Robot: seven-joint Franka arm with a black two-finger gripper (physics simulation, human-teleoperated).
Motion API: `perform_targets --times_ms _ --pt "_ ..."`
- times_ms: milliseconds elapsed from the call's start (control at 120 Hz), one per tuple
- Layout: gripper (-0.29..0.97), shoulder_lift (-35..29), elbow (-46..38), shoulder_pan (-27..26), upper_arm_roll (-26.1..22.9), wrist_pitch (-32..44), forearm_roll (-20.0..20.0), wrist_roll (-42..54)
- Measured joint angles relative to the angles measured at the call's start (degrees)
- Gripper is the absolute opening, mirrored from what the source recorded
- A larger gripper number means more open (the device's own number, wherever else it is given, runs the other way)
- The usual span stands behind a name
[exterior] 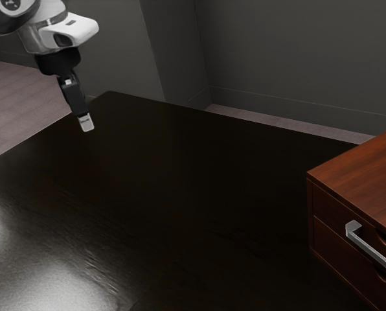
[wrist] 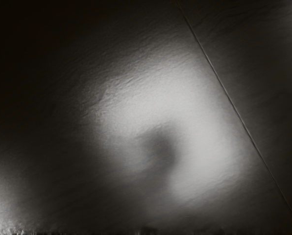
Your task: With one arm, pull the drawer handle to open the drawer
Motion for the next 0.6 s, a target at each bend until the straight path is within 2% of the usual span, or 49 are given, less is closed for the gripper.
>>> perform_targets --times_ms 233,300,442,600 --pt "0.68 0.06 -0.03 0.64 -0.16 -0.16 -0.16 0.41" --pt "0.68 0.16 -0.14 -0.81 -0.70 -0.21 -0.27 0.50" --pt "0.68 -4.86 -2.35 -3.44 -1.05 -0.36 -0.06 1.07" --pt "0.68 -5.78 -3.22 2.48 -7.41 -0.59 -0.03 4.58"
